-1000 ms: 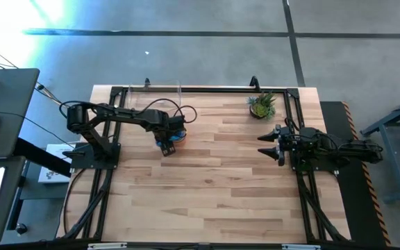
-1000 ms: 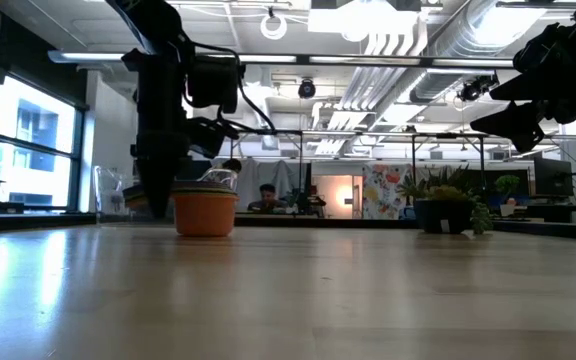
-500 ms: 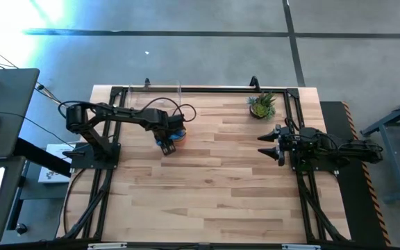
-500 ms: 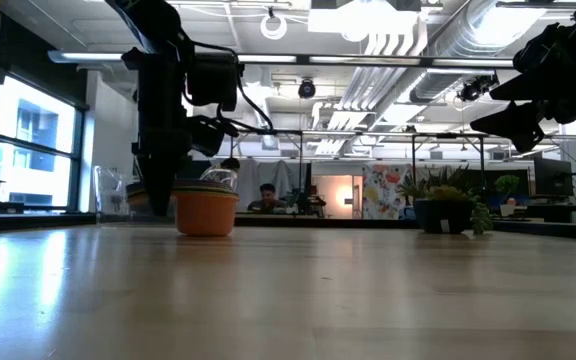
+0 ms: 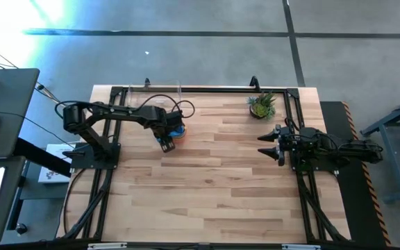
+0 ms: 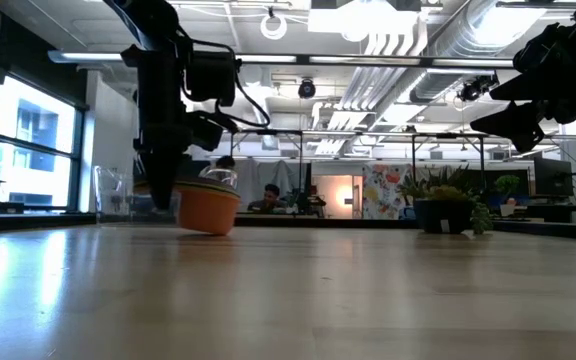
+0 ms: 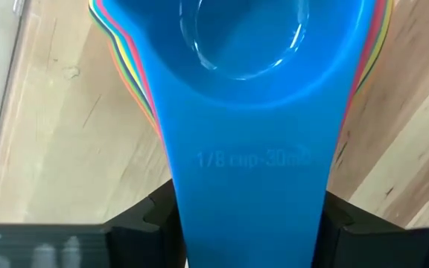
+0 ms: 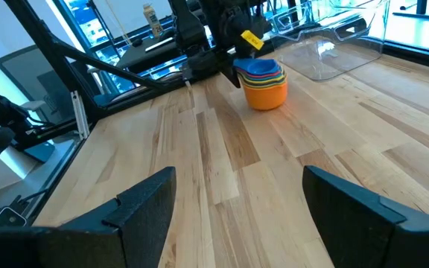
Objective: Nest measuring cups in basket
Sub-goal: Put the stacked colored measuring cups into the transparent bin
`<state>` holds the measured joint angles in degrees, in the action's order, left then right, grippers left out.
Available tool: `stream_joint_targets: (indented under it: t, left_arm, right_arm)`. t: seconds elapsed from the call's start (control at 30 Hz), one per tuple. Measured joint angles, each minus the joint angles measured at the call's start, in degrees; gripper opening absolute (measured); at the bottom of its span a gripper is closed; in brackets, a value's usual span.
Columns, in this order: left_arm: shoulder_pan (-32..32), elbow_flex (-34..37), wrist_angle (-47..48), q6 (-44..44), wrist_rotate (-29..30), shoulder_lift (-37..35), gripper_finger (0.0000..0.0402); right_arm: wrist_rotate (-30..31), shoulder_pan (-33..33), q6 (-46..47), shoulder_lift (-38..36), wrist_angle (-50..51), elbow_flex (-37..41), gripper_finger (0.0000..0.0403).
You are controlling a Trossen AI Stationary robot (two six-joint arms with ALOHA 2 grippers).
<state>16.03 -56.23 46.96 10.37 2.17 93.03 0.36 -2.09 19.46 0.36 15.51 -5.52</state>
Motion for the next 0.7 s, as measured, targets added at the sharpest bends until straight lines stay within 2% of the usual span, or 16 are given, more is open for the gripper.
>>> stream_joint_targets:
  t: [0.7]
  left_arm:
    - [0.17, 0.00, -1.24, 1.42, -0.04, 1.84, 0.0217]
  right_arm:
    - [-0.01, 0.00, 0.00, 0.02, -0.02, -0.01, 0.0284]
